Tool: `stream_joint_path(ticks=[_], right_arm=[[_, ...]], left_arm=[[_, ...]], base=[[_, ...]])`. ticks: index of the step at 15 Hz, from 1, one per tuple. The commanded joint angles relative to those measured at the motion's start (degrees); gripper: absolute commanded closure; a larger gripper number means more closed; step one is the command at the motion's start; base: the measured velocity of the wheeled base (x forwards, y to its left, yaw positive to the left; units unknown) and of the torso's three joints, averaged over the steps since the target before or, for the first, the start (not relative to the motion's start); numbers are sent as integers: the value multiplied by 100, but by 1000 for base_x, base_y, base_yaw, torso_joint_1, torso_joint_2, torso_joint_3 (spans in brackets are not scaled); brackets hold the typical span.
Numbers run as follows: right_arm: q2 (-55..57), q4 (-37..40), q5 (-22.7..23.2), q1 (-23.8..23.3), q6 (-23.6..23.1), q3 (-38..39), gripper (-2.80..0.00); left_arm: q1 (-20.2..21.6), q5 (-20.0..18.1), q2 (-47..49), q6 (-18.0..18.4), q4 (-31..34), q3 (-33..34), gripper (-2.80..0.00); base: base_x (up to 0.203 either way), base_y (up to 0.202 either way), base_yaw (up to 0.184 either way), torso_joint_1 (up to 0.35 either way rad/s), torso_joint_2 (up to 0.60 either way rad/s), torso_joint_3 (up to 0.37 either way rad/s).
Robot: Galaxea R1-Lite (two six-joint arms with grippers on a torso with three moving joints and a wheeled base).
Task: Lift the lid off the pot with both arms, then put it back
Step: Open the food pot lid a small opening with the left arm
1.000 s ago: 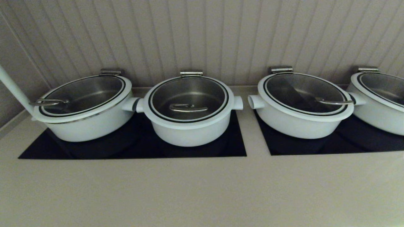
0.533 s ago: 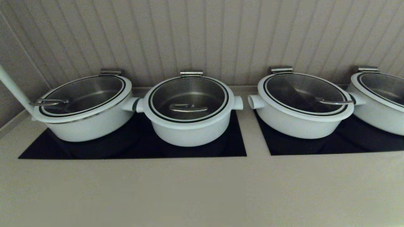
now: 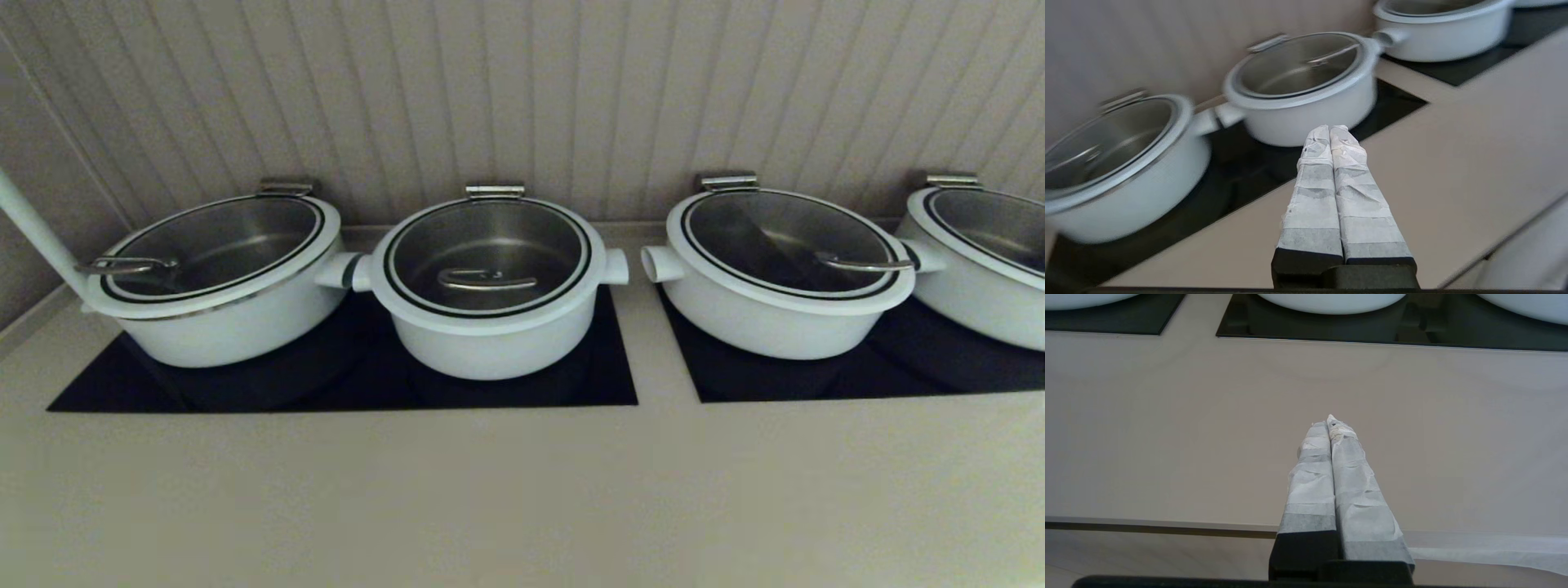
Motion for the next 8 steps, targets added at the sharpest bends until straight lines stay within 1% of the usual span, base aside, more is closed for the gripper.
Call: stream_joint_path(ticks=[1, 5, 7, 8], right_arm=[[5, 3, 4, 0, -7, 1, 0], [7, 3, 4, 0, -7, 1, 0], [5, 3, -4, 0, 1, 1, 0], [8, 3, 2, 0, -6, 1, 0]], left_arm=[[-1, -154, 734, 47, -2, -212, 0], [-9, -195, 1673, 88, -1, -664, 0], [-135, -241, 2150, 265, -5, -837, 0], [-301, -261, 2373, 424, -13, -908, 0]], base=[[0, 0, 0, 0, 0, 0], [0, 0, 0, 0, 0, 0], [0, 0, 0, 0, 0, 0], [0, 0, 0, 0, 0, 0]])
